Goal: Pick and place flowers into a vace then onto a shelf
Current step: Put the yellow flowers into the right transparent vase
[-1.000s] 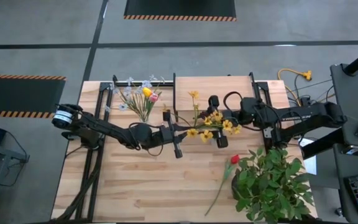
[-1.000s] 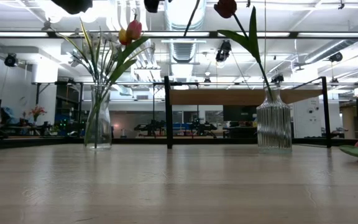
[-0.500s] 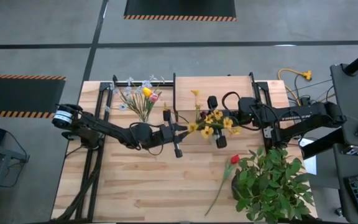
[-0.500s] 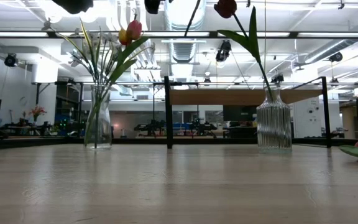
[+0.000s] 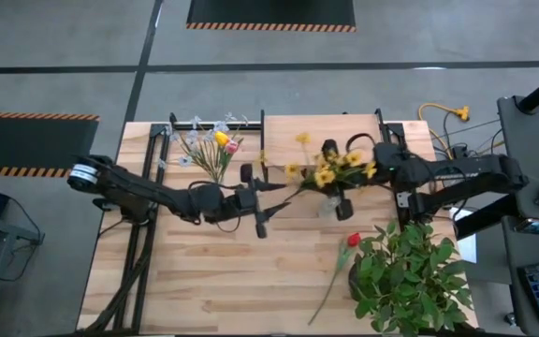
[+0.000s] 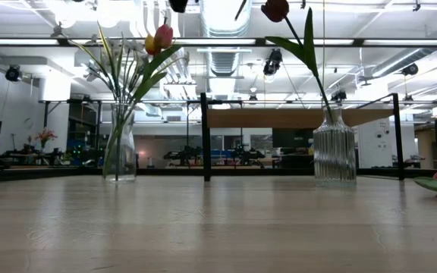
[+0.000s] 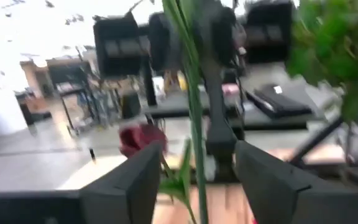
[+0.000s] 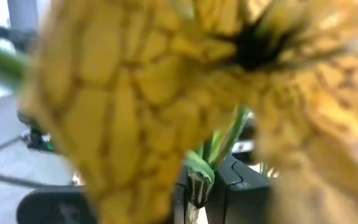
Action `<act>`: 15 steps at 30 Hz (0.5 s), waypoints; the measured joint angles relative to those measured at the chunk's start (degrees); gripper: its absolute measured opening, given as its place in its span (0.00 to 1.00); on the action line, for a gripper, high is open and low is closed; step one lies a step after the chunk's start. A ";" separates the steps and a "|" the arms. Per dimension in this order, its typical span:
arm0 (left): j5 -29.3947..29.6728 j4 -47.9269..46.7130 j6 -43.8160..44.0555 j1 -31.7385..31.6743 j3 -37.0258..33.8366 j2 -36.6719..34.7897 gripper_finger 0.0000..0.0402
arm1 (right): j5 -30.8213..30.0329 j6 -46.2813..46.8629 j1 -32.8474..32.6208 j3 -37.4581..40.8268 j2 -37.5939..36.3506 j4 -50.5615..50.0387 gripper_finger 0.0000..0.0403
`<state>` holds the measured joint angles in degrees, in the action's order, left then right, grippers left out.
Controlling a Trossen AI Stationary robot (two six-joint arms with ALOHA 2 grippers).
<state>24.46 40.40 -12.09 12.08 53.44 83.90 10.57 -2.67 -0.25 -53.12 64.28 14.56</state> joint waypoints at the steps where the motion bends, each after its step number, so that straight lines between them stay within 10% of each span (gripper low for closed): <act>1: -0.06 -2.57 0.62 0.28 -0.01 -1.02 0.49 | 0.00 1.07 0.00 -0.02 -1.27 -0.87 0.03; 15: -0.05 -20.53 12.41 1.12 -1.86 -9.52 0.54 | 0.05 9.36 0.00 -0.02 -13.64 -26.67 0.03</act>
<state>24.40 19.88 0.33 13.19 51.58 74.38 10.62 6.68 -0.25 -53.15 50.64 -12.11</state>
